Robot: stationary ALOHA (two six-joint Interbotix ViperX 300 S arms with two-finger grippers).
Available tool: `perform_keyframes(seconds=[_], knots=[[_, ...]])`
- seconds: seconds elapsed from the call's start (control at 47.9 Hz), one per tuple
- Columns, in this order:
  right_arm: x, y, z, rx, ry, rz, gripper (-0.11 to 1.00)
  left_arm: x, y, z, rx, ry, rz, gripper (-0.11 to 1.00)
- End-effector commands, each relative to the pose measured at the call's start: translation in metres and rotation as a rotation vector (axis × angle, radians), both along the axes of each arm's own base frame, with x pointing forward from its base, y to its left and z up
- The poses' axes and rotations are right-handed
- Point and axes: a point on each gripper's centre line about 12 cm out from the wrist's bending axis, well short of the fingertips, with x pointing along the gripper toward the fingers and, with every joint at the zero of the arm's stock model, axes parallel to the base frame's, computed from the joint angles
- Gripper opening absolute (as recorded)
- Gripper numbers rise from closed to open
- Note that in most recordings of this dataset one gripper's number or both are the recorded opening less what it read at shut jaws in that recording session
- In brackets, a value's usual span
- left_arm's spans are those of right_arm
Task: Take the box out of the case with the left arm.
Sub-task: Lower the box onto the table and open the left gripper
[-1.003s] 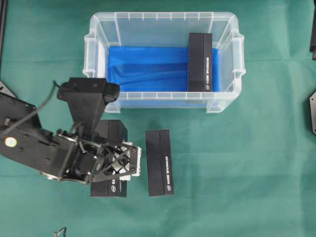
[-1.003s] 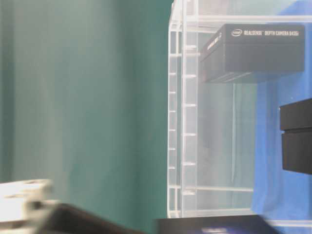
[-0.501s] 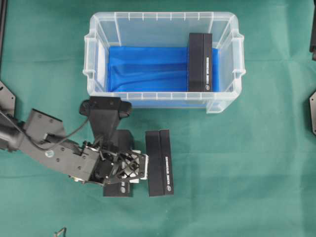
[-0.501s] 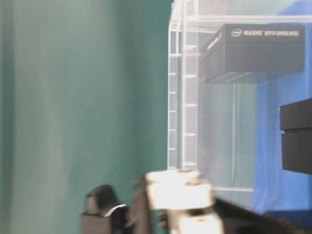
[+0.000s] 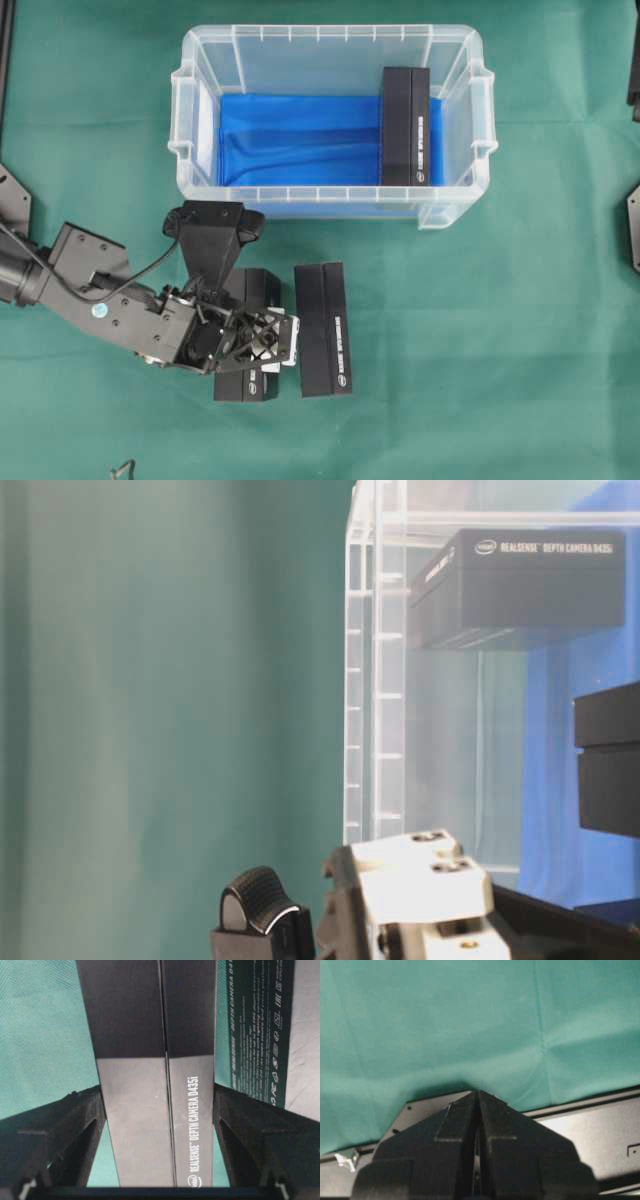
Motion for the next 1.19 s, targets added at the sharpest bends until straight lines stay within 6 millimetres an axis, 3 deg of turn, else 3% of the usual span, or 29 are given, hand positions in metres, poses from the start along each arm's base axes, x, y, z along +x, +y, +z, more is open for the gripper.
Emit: perform_keyframes(seconds=[0.0,0.125,0.209,0.272,0.627,0.961,1.17], knots=[[0.001,0.0,0.005,0.003,-0.014,-0.002,0.0,0.0,0.001,0.014,-0.019,-0.031,0.008,0.63],[0.001,0.0,0.004,0.003,-0.011,-0.003,0.0,-0.001,-0.001,0.015,-0.024,-0.03,0.006,0.66],[0.001,0.0,0.004,0.003,-0.011,-0.003,0.0,0.001,-0.001,0.015,-0.028,-0.034,0.005,0.84],[0.0,0.0,0.004,0.006,-0.008,-0.004,0.0,0.001,-0.002,0.016,-0.031,-0.037,0.006,0.91],[0.0,0.001,0.004,0.008,-0.007,-0.004,0.0,0.003,-0.003,0.028,-0.058,-0.08,0.01,0.9],[0.0,0.001,0.005,0.009,-0.01,-0.003,0.0,-0.003,0.004,0.074,-0.067,-0.118,0.025,0.9],[0.0,0.001,0.005,0.009,-0.01,-0.003,0.0,-0.014,0.015,0.122,-0.048,-0.099,0.051,0.9]])
